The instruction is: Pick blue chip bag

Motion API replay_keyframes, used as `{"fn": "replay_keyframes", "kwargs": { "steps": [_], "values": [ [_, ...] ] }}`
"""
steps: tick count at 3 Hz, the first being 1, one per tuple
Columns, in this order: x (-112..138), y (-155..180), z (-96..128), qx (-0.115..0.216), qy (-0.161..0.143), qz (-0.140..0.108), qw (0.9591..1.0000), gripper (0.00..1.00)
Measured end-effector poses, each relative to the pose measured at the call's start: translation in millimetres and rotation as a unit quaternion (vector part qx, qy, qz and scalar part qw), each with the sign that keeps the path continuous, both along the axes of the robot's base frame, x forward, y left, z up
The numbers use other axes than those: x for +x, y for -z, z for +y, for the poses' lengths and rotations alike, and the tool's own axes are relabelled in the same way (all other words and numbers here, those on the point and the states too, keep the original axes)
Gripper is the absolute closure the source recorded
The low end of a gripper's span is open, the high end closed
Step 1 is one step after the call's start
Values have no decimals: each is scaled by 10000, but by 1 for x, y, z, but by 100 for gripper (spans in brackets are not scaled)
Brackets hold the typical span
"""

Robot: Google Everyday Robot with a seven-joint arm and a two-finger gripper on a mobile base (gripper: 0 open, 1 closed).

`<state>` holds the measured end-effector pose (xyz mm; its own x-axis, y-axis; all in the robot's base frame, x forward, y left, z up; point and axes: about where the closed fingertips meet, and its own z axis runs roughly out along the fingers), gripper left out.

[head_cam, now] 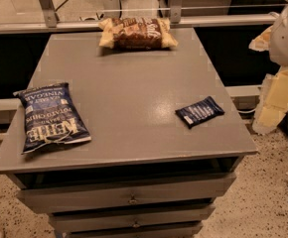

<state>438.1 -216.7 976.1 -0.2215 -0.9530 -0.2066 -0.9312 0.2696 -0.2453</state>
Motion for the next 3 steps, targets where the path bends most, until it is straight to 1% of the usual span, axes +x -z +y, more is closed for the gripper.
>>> {"fn": "replay_keyframes", "kwargs": {
  "steps": [1,2,3],
  "values": [
    [0,0,0,0,0,-1,10000,0],
    [15,9,34,362,-278,-71,9989,0],
    [43,23,103,1052,-754,-148,9915,0]
  ]
}}
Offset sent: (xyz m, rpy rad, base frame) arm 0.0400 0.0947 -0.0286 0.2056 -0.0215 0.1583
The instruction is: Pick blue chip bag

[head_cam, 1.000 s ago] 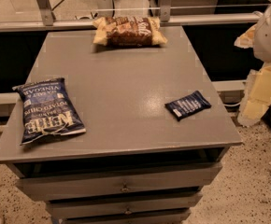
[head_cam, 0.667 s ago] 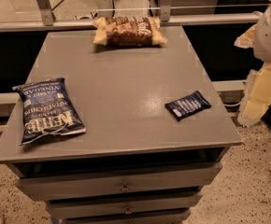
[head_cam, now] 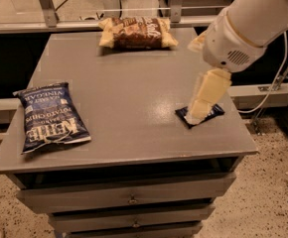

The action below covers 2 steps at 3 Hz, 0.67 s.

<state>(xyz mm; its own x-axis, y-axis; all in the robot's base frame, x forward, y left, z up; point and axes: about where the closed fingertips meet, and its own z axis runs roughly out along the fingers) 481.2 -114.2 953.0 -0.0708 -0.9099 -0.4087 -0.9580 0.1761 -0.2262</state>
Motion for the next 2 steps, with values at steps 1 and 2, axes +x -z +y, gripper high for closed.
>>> {"fn": "replay_keyframes", "kwargs": {
  "steps": [1,2],
  "values": [
    [28,-6,88,877,-488,-202,9947,0],
    [28,-6,88,877,-488,-202,9947,0]
  ]
}}
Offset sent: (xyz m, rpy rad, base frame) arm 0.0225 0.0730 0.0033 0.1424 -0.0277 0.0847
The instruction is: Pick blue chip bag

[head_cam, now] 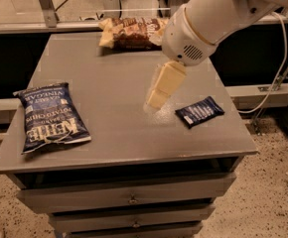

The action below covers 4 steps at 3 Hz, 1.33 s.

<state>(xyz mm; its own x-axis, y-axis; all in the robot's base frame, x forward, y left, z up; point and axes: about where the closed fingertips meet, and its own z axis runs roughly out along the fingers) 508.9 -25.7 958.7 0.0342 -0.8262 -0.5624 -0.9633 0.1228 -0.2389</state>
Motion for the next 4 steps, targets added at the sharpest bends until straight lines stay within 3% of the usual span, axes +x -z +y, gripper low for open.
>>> {"fn": "replay_keyframes", "kwargs": {
  "steps": [1,2,4],
  "values": [
    [6,6,20,296,-109,0,9995,0],
    [16,28,85,916,-337,190,9950,0],
    [33,68,199,1720,-593,786,9802,0]
  ]
}}
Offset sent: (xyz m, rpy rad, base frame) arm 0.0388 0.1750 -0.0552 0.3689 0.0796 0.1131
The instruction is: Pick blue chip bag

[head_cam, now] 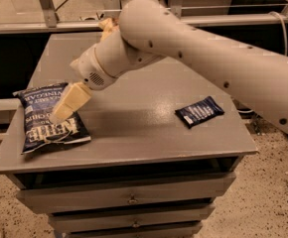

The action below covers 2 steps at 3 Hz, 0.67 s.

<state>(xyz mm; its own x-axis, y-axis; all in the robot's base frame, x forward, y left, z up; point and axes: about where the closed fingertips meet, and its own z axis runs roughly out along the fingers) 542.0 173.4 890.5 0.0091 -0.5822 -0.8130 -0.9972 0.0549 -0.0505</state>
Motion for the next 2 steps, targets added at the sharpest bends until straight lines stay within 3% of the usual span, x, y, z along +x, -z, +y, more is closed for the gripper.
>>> {"fn": "replay_keyframes", "kwargs": {
  "steps": [1,2],
  "values": [
    [-1,17,36,129,-121,258,9995,0],
    [-1,35,49,124,-78,486,9987,16]
  ]
}}
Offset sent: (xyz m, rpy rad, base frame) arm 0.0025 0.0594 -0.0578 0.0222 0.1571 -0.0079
